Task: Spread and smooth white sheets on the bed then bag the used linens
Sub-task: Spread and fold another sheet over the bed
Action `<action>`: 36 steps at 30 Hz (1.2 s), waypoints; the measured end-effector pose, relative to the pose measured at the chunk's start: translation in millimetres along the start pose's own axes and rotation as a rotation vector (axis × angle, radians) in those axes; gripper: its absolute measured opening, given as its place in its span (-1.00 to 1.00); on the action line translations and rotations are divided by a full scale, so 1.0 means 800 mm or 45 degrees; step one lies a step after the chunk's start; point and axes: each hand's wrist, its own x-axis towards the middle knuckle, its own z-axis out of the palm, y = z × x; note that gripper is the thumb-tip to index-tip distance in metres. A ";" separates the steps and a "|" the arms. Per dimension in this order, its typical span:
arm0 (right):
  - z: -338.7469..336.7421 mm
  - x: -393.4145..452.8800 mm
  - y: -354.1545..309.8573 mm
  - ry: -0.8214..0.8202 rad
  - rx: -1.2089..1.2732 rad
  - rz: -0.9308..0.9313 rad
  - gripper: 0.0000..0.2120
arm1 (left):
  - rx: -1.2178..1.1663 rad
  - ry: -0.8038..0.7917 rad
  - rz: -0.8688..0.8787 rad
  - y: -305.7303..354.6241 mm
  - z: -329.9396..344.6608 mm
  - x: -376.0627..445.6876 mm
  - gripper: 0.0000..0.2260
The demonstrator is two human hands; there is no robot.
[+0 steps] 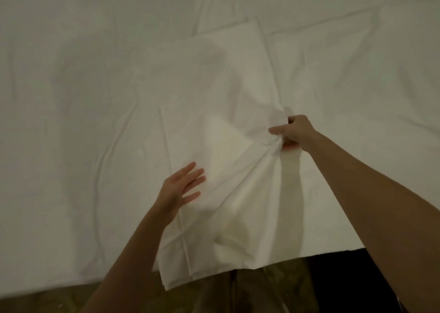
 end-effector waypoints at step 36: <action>-0.022 -0.178 0.097 -0.370 0.229 -0.082 -0.82 | -1.527 0.344 0.096 -0.193 0.019 -0.155 -0.77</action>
